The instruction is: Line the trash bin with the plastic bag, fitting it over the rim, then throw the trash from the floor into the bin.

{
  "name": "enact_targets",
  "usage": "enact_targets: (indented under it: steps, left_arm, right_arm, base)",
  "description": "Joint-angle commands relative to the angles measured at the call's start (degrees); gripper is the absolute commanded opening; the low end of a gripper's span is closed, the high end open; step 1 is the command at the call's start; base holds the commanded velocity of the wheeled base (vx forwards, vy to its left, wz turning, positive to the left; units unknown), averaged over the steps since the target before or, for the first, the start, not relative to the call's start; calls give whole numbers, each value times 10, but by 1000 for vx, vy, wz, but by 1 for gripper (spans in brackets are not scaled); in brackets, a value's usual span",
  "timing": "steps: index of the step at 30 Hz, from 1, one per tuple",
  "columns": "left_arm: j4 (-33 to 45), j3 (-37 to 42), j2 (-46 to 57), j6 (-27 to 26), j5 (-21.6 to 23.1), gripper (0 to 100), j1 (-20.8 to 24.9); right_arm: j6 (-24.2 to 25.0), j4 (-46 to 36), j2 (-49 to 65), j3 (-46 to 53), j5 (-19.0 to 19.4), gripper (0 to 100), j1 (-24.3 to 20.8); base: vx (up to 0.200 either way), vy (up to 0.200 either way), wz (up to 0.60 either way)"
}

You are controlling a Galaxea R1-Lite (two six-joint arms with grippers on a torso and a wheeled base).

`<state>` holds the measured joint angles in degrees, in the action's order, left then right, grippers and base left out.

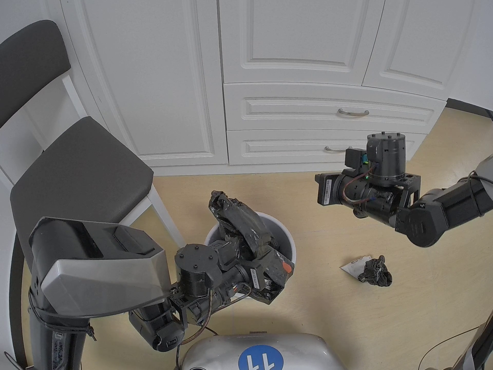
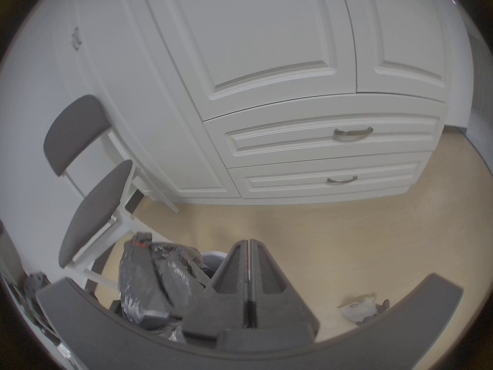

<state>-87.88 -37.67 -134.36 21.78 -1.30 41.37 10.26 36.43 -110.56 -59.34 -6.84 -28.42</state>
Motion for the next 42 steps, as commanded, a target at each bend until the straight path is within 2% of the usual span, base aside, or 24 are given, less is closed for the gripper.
enact_targets:
  steps: [1, 3, 4, 7, 13, 15, 20, 22, 26, 30, 42]
  left_arm:
    - [1, 16, 16, -2, 3, 100, 13]
    - [1, 23, 16, -11, 4, 100, 13]
    - [0, 38, 24, -40, 7, 100, 13]
    - [1, 69, 60, -78, 8, 100, 21]
    - [3, 109, 151, -87, 12, 100, 47]
    - [10, 119, 180, -94, 12, 100, 47]
    - [56, 129, 229, -116, 13, 100, 42]
    - [105, 131, 256, -118, 13, 100, 48]
    - [133, 125, 219, -116, 32, 100, 45]
    - [105, 106, 141, -117, 30, 100, 32]
    - [104, 106, 169, -155, 25, 100, -10]
  right_arm:
    - [-25, 25, 8, 56, -17, 0, -18]
    - [-31, 28, 7, 61, -17, 0, -19]
    - [-34, 29, 6, 60, -18, 0, -22]
    - [-34, 28, 7, 62, -19, 0, -30]
    - [-34, 28, -9, 68, -21, 0, -58]
    - [-35, 28, -18, 67, -33, 0, -66]
    - [-35, 29, -36, 64, -45, 0, -74]
    - [-35, 29, -48, 64, -46, 0, -81]
    - [-35, 29, -51, 64, -46, 0, -82]
    - [-35, 29, -51, 66, -46, 0, -86]
    - [-35, 29, -72, 58, -46, 0, -84]
  base:
    - [0, 0, 0]
    - [0, 0, 0]
    - [0, 0, 0]
    - [0, 0, 0]
    - [0, 0, 0]
    - [0, 0, 0]
    - [0, 0, 0]
    - [0, 0, 0]
    - [0, 0, 0]
    - [0, 0, 0]
    - [0, 0, 0]
